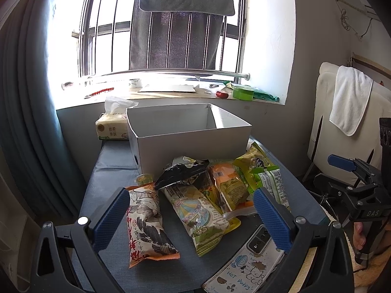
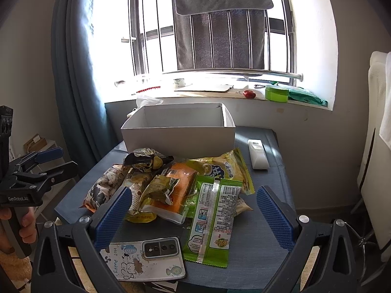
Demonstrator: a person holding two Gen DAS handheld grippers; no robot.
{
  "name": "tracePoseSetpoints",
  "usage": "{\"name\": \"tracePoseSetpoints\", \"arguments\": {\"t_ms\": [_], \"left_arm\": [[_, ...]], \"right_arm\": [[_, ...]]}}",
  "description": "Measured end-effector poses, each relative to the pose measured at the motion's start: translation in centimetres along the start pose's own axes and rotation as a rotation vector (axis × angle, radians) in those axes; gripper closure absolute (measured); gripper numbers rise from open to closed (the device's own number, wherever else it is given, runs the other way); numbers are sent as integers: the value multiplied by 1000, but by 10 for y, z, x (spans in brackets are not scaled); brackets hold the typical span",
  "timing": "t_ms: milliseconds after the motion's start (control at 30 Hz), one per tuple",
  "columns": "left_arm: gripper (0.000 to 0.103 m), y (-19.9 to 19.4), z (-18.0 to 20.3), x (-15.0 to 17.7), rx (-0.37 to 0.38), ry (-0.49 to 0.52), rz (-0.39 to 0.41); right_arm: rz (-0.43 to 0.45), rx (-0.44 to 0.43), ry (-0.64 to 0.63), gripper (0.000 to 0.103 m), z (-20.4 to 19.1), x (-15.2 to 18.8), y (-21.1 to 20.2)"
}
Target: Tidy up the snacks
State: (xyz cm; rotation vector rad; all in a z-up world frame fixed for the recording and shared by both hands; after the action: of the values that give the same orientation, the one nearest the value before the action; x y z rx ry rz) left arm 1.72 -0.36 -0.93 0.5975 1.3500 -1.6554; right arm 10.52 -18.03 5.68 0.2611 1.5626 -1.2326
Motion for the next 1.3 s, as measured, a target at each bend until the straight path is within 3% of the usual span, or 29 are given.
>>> {"name": "tracePoseSetpoints", "arguments": {"t_ms": [533,1000,1033,1100,1300], "left_arm": [[0,2,-2,1,-14,3,0],[0,12,-10,8,-36,-1,-24],[0,13,-10,9,-36,-1,-27],[0,16,-11,11,-40,1,-33],[0,27,-14,11,-46,4,-48]], "right_arm": [[-66,1,0,0,-2,8,17],[-351,-20,58,0,12,57,111],[-367,-28,68,2,13,60,115],[-376,-62,99,33,15,64,118],[-295,-73,149,37,30,60,100]]}}
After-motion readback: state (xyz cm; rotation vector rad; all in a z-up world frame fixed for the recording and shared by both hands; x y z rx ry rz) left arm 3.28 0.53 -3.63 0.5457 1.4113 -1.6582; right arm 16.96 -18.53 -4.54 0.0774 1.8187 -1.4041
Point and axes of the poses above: each gripper's, at about its wrist camera, not at the fingertips, and y roughly the way its jaws point, z to its right, x to its underside, the point moved 2 cm from there along y, roughly the way its jaws point, and after that the axes turned 14 degrees about -y, right-handed, at the moved point
